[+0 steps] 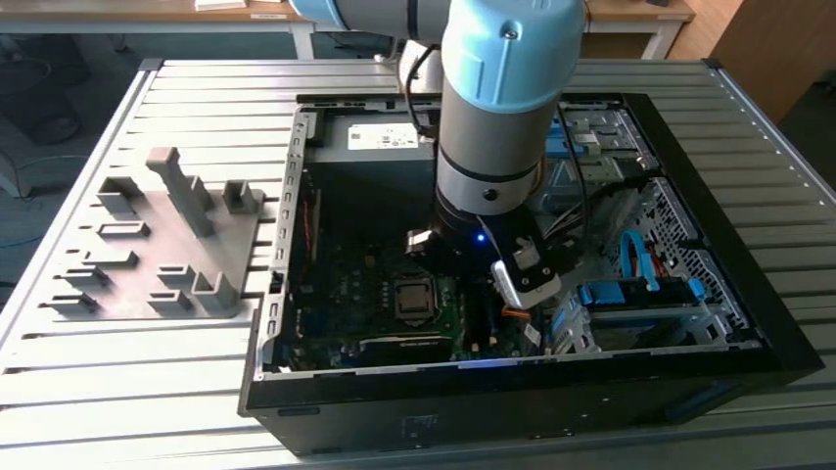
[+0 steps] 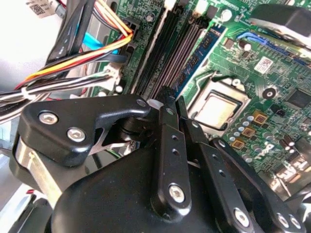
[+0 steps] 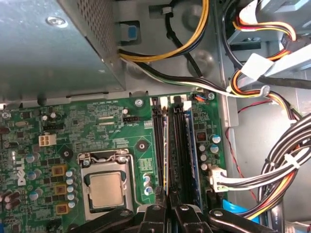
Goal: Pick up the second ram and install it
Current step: 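Insert the second ram into the second slot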
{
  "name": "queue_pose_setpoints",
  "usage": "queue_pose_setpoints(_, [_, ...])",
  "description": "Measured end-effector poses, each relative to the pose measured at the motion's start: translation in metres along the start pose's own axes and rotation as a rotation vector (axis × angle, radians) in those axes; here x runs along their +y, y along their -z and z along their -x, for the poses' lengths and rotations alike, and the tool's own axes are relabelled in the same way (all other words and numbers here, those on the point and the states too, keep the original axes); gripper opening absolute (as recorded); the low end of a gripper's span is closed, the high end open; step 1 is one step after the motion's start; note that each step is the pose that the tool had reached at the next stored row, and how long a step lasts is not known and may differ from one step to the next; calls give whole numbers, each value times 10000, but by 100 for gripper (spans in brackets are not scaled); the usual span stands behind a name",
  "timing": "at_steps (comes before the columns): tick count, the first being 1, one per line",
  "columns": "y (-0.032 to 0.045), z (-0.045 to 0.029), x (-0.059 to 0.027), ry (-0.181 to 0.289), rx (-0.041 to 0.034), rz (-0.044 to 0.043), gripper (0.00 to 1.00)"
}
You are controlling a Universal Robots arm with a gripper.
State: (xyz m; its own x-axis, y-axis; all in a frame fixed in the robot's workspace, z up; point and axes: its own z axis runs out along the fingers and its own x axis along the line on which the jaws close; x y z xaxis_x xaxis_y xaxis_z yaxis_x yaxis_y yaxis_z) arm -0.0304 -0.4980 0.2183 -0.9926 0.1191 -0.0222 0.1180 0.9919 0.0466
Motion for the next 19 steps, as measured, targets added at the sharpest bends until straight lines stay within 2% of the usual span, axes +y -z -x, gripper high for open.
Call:
queue_pose_setpoints(11, [-51,1,53,0,-2,-23,14])
queue_pose_setpoints(19, [-70,0,55,115,-7,-105,14])
